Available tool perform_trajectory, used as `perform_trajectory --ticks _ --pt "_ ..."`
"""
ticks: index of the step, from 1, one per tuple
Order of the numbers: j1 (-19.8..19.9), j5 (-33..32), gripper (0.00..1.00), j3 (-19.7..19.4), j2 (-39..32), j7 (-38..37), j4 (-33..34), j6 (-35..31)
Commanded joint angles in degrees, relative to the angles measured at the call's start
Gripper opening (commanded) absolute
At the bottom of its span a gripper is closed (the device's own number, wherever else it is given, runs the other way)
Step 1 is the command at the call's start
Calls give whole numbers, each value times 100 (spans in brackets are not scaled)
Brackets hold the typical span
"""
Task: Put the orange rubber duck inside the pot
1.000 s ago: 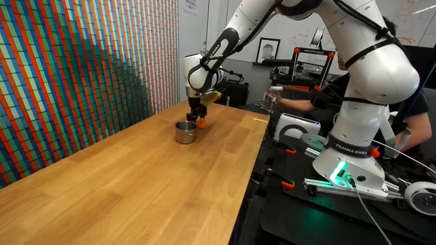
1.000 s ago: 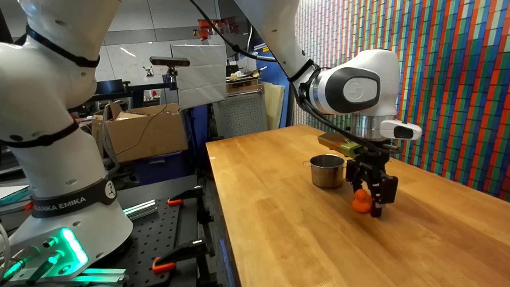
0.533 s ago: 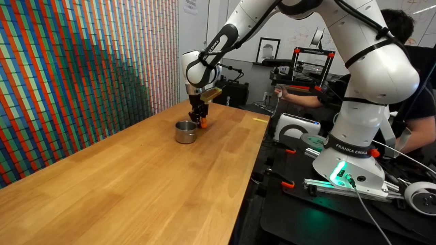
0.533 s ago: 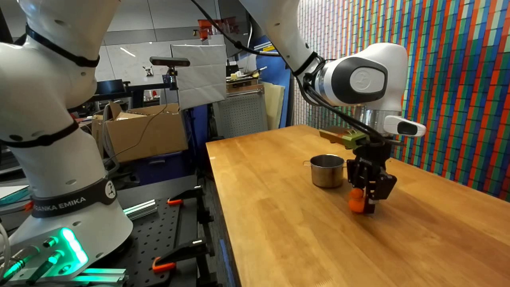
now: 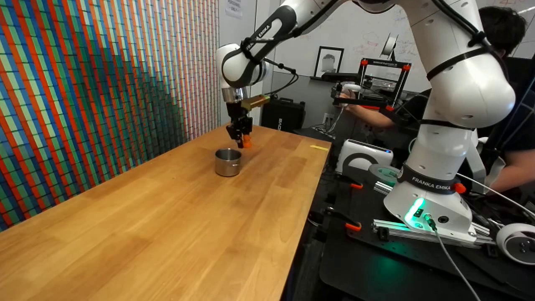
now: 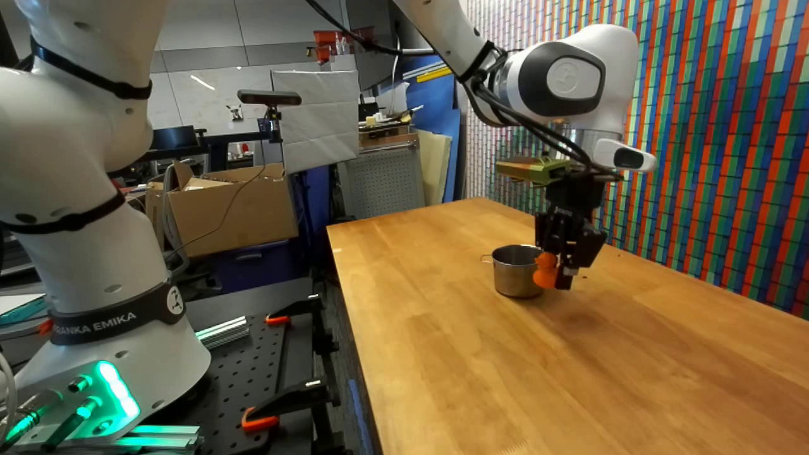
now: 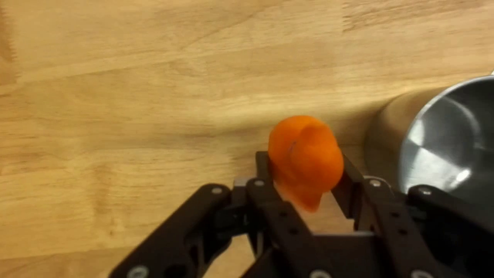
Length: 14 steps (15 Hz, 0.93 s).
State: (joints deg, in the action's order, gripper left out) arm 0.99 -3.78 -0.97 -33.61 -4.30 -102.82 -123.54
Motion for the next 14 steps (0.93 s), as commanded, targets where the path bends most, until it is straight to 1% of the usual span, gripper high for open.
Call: perform_trajectory --ticks 1,4,7,10,14 --pt "-160 389 20 273 426 19 -27 171" --pt "-349 660 20 511 595 2 -134 23" --pt "-522 743 20 606 597 -49 -161 -7" --pt "-576 643 20 521 430 -39 -27 -7" --pt "-529 582 20 373 259 -55 58 -94"
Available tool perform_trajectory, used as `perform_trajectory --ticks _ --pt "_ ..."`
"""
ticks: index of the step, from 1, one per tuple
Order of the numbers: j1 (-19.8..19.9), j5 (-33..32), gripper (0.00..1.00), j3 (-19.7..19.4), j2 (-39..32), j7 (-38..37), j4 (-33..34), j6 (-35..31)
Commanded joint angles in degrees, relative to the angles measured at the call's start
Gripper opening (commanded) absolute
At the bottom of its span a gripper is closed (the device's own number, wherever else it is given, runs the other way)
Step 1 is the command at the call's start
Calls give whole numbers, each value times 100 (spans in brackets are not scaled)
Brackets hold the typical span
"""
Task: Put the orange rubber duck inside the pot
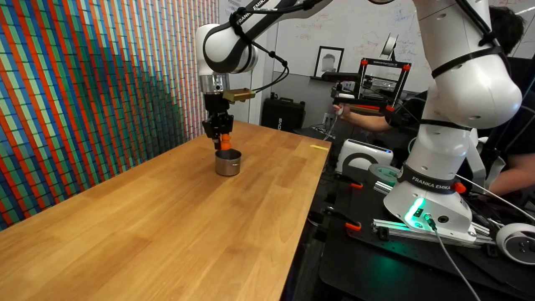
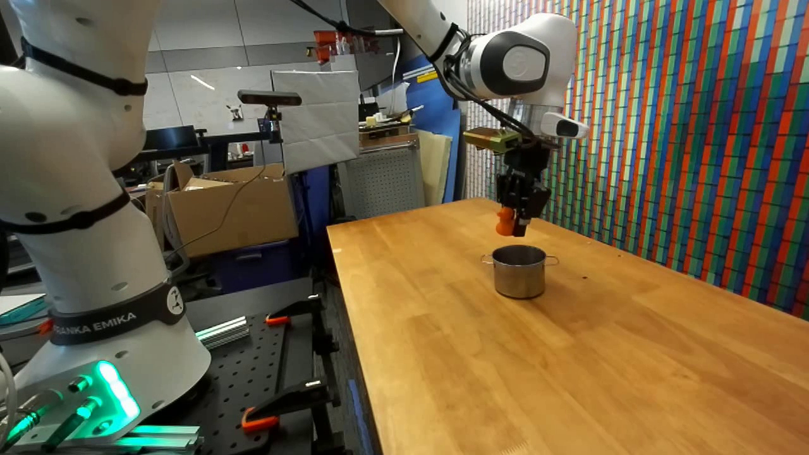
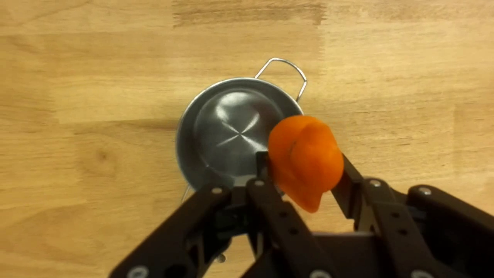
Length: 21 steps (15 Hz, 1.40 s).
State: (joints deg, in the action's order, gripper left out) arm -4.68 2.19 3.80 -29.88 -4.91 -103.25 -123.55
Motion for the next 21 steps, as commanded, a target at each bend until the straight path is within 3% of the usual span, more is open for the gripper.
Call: perform_trajectory --ticks 1,2,3,5,8,10,14,21 --pt "50 -11 20 -135 -162 1 109 -103" --pt "59 -6 21 -160 -186 -9 111 -96" --pt "66 5 66 -177 -211 -15 118 -79" --pt "82 7 74 -197 -256 -3 123 -91" --pt "85 -8 97 -209 -290 -8 122 -132" --pt "75 -24 100 -220 -299 -27 122 -156" --pt "123 -337 100 -450 283 -55 176 465" --pt "582 -793 100 -904 923 114 136 1181"
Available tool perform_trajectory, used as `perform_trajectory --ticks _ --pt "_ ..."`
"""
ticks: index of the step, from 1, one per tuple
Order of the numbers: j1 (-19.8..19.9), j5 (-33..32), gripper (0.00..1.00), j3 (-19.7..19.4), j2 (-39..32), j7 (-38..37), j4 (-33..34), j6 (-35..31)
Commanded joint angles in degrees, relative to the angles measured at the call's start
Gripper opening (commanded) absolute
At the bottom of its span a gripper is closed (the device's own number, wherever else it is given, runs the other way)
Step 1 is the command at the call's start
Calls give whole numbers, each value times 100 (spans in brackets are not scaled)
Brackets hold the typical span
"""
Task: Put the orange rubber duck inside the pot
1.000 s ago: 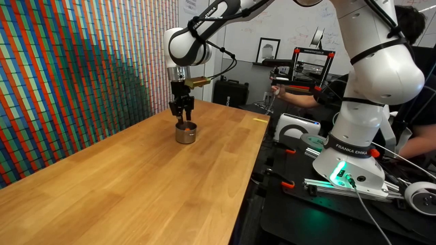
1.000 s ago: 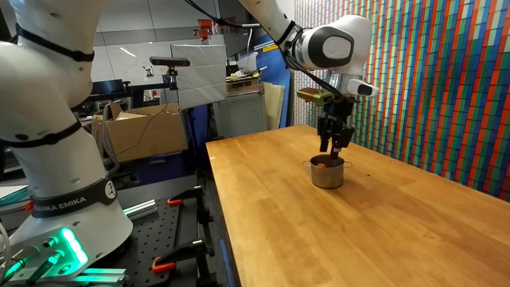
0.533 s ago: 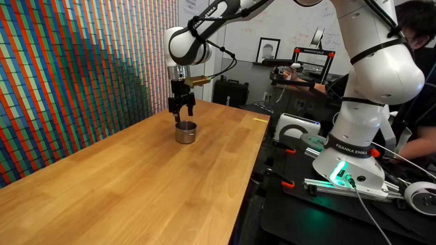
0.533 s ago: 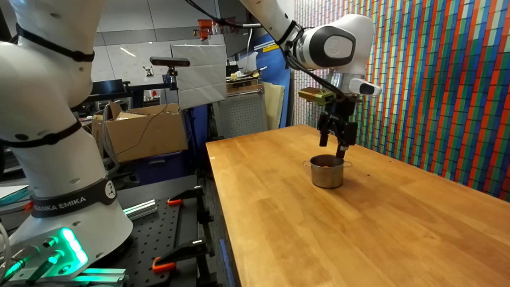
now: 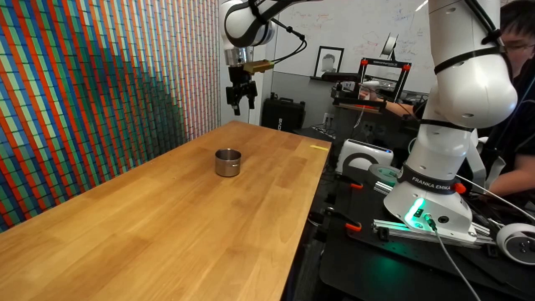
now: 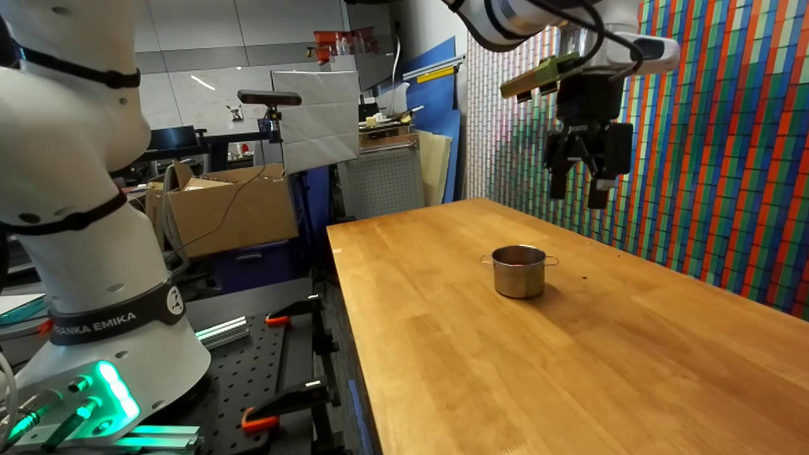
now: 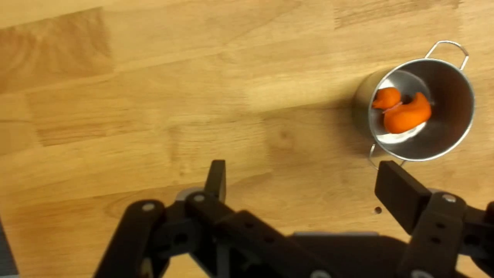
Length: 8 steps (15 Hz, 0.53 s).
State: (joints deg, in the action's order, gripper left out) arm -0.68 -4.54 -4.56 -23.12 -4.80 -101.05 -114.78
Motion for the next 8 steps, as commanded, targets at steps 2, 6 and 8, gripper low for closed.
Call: perform_trajectory --ticks 2,6,8 --pt "317 -87 100 -80 332 227 -188 392" --pt "411 -45 100 -50 186 198 -79 444" --pt "420 -44 100 -50 196 207 -96 465"
